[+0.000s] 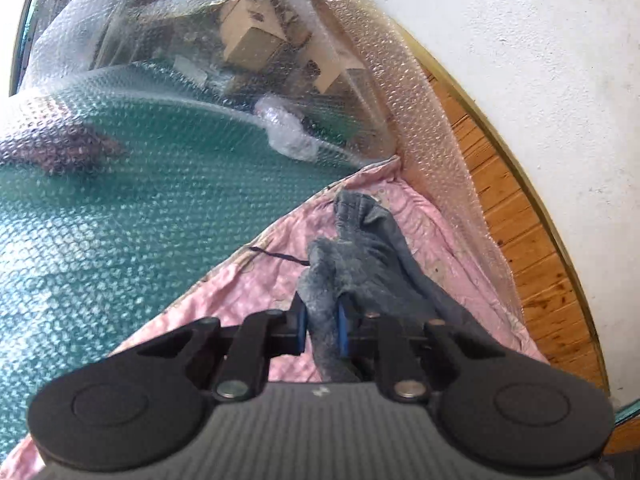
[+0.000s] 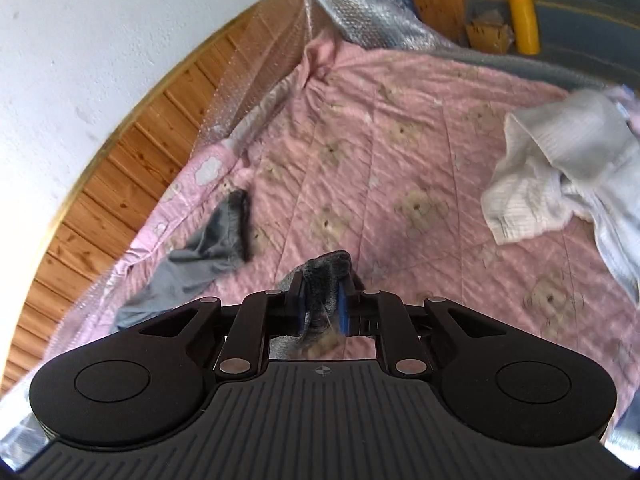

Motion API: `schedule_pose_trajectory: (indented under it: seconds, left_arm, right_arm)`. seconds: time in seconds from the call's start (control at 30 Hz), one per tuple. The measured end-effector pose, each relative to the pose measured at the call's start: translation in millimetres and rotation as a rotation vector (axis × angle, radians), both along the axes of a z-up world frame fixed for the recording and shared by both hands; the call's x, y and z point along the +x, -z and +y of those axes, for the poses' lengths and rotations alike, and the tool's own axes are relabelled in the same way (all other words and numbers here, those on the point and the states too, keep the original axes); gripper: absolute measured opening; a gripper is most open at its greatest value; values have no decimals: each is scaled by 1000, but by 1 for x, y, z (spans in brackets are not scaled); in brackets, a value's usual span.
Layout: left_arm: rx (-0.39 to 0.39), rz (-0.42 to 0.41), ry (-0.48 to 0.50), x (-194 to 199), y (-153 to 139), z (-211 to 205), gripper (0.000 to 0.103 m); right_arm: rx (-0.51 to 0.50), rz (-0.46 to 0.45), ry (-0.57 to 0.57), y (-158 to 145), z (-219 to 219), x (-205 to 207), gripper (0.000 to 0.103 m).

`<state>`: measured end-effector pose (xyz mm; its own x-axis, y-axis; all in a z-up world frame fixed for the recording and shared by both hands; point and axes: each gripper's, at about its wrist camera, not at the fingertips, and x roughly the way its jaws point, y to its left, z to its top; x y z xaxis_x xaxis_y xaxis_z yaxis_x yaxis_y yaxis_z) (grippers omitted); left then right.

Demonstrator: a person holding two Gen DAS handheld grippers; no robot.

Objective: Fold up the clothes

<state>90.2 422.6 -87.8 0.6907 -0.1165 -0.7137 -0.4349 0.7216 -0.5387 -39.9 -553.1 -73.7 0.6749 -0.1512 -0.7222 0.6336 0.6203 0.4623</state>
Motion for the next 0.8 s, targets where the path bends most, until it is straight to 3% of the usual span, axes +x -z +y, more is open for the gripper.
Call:
schedule_pose_trajectory:
  seconds: [0.1,0.2,0.3,0.37,0.47,0.57,0.67,0.8]
  left_arm:
    - [22,90,9,5,18,5,14]
    - [17,73,13,32,17,-3,14]
    - [23,8,33,72,-11,-19,14]
    - [24,-45,36,71,-37,-14,14]
    - [26,-124,40,70,-77,-6,14]
    - [42,-111,63,44,-84,7,15]
    - [2,-20,104,20,-49,15,15]
    - [21,164,170,-11,32,13,15]
  right_arm:
    - [29,94,-10,30,6,-3,13]
    - [76,74,-1,37,0,25,12]
    - [60,-18,-32,2,-4,76,11]
    - [54,-126,-51,-38,-4,94,11]
    - [25,-288,-81,-102,-3,83,11]
    - [2,-335,-115,-125,-6,49,11]
    - [1,-213,-148,-90,-6,29,11]
    - [44,69,-126,21,-12,18,11]
